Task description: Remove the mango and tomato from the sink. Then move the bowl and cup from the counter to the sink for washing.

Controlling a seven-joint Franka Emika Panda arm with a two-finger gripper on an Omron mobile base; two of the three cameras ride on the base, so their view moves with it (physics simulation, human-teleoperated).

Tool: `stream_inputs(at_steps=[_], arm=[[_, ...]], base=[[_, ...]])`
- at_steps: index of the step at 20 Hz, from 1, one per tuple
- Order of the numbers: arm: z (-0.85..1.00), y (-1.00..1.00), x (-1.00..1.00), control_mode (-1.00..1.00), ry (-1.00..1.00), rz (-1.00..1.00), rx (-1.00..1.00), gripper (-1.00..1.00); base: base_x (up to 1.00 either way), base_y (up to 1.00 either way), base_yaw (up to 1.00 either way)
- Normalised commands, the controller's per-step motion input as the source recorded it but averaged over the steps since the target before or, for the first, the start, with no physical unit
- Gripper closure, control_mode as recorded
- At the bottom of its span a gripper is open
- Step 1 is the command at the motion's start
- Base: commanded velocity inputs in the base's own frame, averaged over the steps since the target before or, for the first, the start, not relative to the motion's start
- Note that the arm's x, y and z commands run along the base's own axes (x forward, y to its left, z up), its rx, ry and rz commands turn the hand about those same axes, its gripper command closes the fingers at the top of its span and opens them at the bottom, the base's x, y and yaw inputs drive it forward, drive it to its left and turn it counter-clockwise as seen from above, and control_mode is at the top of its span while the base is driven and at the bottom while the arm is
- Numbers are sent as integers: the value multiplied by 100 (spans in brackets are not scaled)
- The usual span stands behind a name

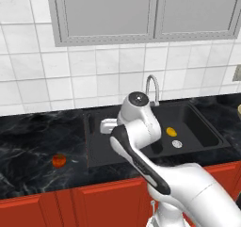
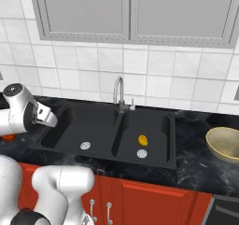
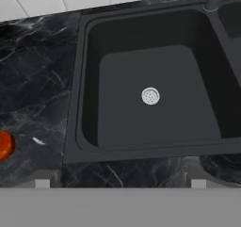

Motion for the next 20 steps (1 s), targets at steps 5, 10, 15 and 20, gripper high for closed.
stream_inputs(at_steps=[5, 10, 15, 20], arm=[[6, -53, -12, -100, 0, 9, 2, -100], [3, -55, -13, -100, 0, 6, 3, -100], [0, -58, -13, -100, 0, 6, 5, -100], [1, -58, -10, -100, 0, 6, 4, -100]], base=[[0, 0, 0], [0, 0, 0], [0, 0, 0], [0, 0, 0]])
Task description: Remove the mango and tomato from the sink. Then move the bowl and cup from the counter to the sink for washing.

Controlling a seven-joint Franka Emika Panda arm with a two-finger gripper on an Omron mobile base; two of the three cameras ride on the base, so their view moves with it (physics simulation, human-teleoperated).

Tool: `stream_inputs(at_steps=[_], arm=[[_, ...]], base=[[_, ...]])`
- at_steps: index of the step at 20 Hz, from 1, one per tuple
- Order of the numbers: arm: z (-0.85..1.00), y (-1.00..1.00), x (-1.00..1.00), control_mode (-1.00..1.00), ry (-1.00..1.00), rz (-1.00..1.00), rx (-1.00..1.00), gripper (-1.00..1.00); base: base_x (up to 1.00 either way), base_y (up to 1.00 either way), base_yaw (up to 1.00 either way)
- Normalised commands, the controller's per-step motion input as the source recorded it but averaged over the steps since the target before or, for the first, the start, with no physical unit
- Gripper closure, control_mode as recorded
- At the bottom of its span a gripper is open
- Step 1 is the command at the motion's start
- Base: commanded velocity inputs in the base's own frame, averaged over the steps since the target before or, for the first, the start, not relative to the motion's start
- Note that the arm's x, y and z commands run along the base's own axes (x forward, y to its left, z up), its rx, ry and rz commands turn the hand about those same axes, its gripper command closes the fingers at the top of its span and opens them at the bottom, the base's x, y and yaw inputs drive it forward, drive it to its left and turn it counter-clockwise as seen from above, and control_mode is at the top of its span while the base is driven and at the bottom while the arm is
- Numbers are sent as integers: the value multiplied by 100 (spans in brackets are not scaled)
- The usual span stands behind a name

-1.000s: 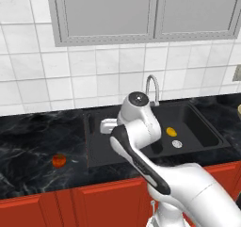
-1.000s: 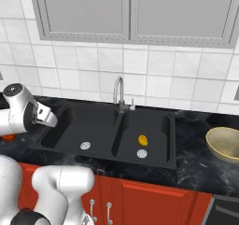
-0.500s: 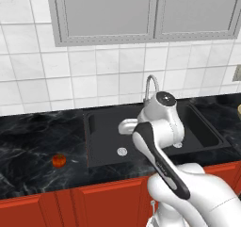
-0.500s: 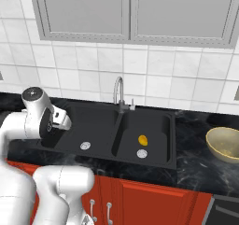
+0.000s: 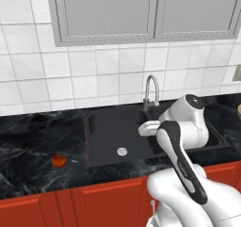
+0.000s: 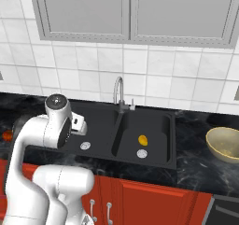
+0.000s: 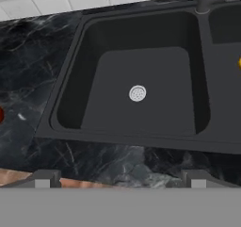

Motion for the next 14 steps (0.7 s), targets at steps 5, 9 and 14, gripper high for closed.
stream_inputs(at_steps=[5, 9, 14], arm=[[3, -58, -2, -100, 0, 1, 5, -100], [6, -57, 0, -100, 0, 0, 2, -100], [3, -54, 0, -100, 0, 0, 0, -100]], base=[[0, 0, 0], [0, 0, 0], [0, 0, 0]])
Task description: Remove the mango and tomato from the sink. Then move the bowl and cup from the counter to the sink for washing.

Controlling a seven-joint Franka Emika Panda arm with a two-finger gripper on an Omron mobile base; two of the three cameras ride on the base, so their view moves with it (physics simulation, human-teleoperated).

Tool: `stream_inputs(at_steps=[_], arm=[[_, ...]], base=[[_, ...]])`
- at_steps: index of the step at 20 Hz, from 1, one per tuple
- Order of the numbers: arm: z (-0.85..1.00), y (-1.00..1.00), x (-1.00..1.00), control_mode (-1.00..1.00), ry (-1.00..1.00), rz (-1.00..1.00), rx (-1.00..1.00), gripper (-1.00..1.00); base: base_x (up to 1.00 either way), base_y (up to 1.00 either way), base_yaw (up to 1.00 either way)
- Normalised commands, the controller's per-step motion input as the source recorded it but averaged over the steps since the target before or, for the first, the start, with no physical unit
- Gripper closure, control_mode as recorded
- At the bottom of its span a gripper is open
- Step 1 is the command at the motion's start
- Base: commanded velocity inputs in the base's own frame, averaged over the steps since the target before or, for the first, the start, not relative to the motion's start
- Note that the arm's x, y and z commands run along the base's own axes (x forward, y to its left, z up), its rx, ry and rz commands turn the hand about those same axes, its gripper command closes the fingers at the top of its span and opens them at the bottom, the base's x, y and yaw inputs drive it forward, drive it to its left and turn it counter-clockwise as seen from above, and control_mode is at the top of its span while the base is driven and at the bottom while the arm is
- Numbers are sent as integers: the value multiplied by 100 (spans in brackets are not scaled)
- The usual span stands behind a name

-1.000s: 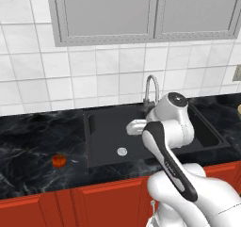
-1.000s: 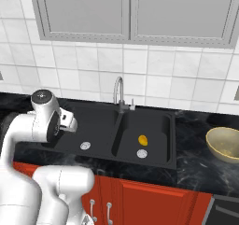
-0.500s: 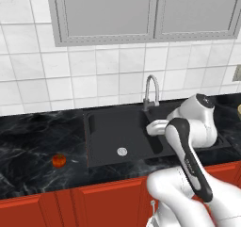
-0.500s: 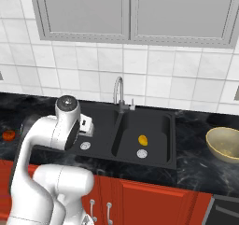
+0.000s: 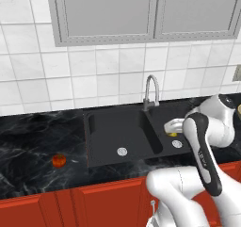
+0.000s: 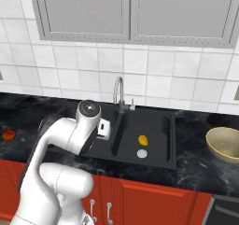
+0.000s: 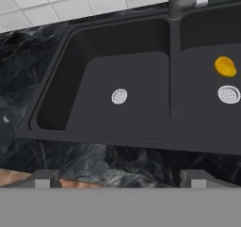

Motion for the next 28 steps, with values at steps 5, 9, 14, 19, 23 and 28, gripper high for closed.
stream_inputs(at_steps=[5, 9, 14, 19, 23, 28], arm=[[0, -48, 3, -100, 0, 0, 0, -100], [0, -45, 8, -100, 0, 0, 0, -100], [-1, -39, 13, -100, 0, 0, 0, -100], [-3, -36, 21, -100, 5, 0, -4, -100], [-7, -30, 24, -100, 6, 1, -6, -100], [-6, -21, 23, -100, 7, 0, -6, -100]], base=[[0, 0, 0], [0, 0, 0], [0, 0, 0], [0, 0, 0], [0, 0, 0], [0, 0, 0]])
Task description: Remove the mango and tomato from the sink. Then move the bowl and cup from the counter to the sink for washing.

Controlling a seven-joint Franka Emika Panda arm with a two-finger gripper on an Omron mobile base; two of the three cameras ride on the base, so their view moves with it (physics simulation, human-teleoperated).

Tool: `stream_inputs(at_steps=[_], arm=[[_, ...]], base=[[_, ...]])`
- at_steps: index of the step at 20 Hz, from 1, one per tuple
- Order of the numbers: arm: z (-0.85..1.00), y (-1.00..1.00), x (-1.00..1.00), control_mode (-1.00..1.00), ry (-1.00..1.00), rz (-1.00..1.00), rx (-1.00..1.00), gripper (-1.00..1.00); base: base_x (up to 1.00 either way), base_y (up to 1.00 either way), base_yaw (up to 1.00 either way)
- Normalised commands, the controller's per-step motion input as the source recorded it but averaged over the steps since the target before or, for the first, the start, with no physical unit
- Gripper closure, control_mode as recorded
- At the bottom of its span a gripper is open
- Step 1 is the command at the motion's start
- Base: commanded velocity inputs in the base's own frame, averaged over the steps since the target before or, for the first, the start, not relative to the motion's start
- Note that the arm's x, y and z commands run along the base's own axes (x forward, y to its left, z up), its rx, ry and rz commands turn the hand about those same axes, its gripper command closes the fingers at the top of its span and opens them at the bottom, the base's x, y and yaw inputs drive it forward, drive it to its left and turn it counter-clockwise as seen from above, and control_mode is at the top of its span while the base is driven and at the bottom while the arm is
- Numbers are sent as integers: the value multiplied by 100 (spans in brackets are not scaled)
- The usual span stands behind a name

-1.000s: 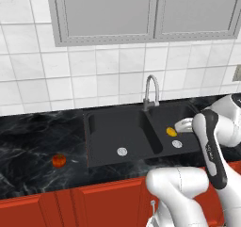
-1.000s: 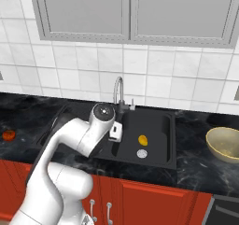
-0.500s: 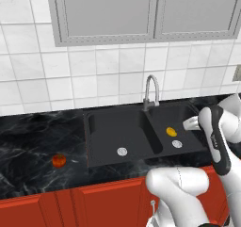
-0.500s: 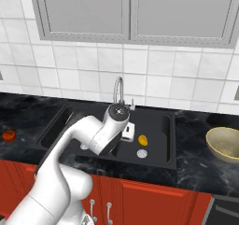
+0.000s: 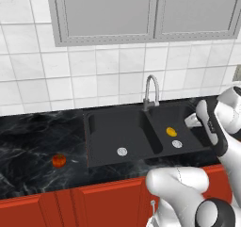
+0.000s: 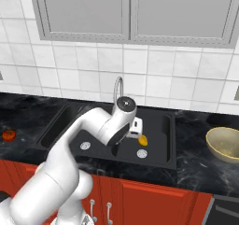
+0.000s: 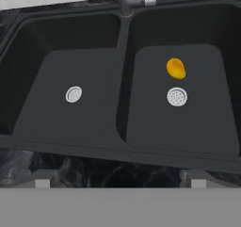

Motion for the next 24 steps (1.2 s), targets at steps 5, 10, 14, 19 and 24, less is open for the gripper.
stream_inputs(at_steps=[5, 10, 14, 19, 24], arm=[[-9, -18, 24, -100, 0, 1, -11, -100], [-12, -16, 25, -100, 0, 2, -6, -100], [-14, -11, 26, -100, 0, 8, -4, -100], [-16, -6, 27, -100, 0, 13, -2, -100], [-17, -8, 27, -100, -2, 14, -4, -100]], base=[[0, 0, 0], [0, 0, 0], [0, 0, 0], [0, 0, 0], [0, 0, 0]])
